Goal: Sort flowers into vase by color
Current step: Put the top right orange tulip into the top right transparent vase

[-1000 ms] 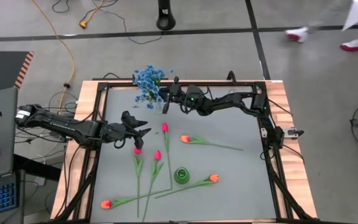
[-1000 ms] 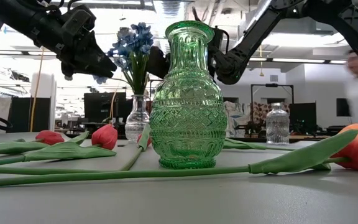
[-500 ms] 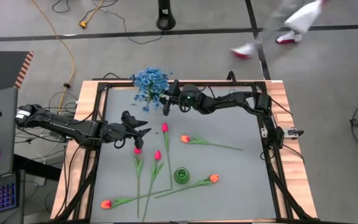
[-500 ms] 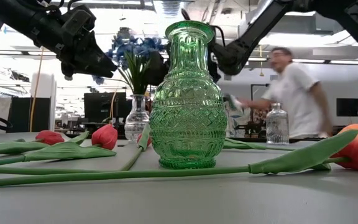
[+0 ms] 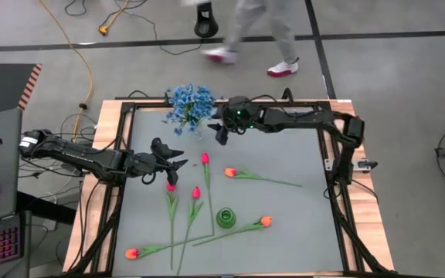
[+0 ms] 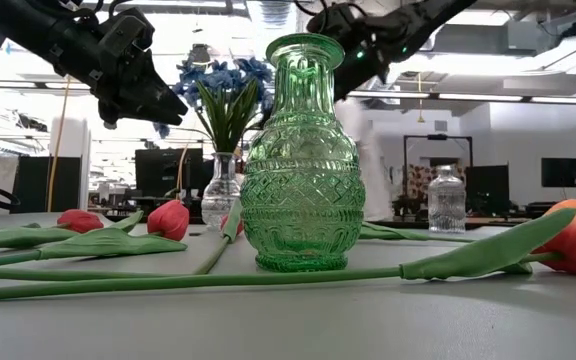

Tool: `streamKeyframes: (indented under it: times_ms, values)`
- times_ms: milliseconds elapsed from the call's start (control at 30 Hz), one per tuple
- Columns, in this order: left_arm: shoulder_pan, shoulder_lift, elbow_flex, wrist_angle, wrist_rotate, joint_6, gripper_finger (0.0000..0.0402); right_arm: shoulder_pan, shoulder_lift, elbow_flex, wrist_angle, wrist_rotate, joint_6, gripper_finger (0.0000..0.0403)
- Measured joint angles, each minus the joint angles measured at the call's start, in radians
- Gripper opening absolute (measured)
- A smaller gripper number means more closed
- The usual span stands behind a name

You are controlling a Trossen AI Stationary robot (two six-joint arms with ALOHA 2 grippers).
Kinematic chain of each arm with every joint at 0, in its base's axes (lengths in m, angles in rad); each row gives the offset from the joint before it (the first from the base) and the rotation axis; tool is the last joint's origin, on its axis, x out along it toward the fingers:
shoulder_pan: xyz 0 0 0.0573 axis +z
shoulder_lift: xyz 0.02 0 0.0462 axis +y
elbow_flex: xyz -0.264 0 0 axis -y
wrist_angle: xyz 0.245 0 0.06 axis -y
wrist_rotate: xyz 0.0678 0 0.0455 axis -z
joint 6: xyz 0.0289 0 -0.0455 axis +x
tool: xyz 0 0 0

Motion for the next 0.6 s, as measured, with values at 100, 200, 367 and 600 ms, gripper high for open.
streamKeyframes:
  times_ms: [100,200,367,600]
  values:
    - [0.000,0.000,0.000,0.000,0.000,0.000,0.0167,-0.006,-0.047,0.000,-0.097,0.000,0.000,0.0207]
    - [0.000,0.000,0.000,-0.001,0.001,0.000,0.0167,0.000,-0.096,0.000,-0.213,0.001,0.000,0.0204]
    - [0.000,0.000,0.000,-0.001,0.009,0.007,0.0167,0.040,-0.165,0.000,-0.440,-0.001,0.004,0.0201]
    - [0.000,0.000,0.000,-0.001,0.017,0.007,0.0167,0.142,-0.180,0.000,-0.739,-0.007,0.089,0.0201]
